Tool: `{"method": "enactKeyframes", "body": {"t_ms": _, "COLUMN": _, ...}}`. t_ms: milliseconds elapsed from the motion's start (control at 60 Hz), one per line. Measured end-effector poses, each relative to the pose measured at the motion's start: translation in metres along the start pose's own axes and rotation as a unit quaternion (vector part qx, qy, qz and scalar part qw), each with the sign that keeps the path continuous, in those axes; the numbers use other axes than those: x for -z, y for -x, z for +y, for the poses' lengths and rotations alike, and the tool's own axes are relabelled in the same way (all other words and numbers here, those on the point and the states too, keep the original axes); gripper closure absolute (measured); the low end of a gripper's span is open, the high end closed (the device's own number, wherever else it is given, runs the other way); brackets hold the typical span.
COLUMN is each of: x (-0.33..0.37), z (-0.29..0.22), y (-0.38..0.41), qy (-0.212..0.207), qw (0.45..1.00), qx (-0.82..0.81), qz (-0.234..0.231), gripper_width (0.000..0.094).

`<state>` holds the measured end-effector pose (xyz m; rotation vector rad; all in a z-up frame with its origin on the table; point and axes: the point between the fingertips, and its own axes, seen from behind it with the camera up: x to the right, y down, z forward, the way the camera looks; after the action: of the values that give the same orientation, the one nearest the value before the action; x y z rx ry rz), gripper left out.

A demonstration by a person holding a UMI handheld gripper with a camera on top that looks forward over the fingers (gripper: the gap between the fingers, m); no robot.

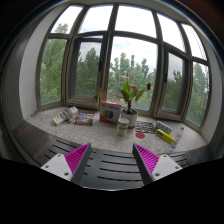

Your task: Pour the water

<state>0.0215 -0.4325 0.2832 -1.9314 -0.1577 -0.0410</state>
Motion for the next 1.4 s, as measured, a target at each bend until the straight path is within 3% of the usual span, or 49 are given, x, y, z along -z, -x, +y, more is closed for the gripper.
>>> {"method": "enactKeyframes", "body": {"t_ms": 233, "x": -0.020, "z": 0.058, "y": -0.061, "qy": 0.033, "qw": 0.999, "qx": -0.001, "qz": 0.031, "gripper_width": 0.0086}}
{"method": "enactKeyframes", "body": {"t_ms": 567, "x": -0.085, "z": 0.190, "y": -0.239, "qy": 0.097, "qw": 0.990, "qx": -0.013, "qz": 0.104, "gripper_width": 0.0087}}
{"method": "enactKeyframes", "body": {"t_ms": 800, "x": -0.166, "z": 0.202, "y": -0.385, "qy": 0.052, "qw": 0.989, "qx": -0.022, "qz": 0.136, "gripper_width": 0.0087}}
{"method": "enactKeyframes", "body": {"t_ms": 1050, "x": -0.284, "z": 0.166, "y": -0.500, "qy": -0.007, "qw": 0.991, "qx": -0.024, "qz": 0.132, "gripper_width": 0.0095}}
{"method": "enactKeyframes", "body": {"t_ms": 1200, "x": -0.344, "z": 0.152, "y": -0.528, "qy": -0.026, "qw": 0.992, "qx": -0.036, "qz": 0.115, "gripper_width": 0.0101}}
{"method": "enactKeyframes", "body": {"t_ms": 1333, "x": -0.378, "z": 0.146, "y": -0.540, "qy": -0.039, "qw": 0.992, "qx": -0.043, "qz": 0.109, "gripper_width": 0.0169}}
{"method": "enactKeyframes", "body": {"t_ms": 1400, "x": -0.387, "z": 0.145, "y": -0.539, "qy": -0.045, "qw": 0.993, "qx": -0.043, "qz": 0.100, "gripper_width": 0.0292}}
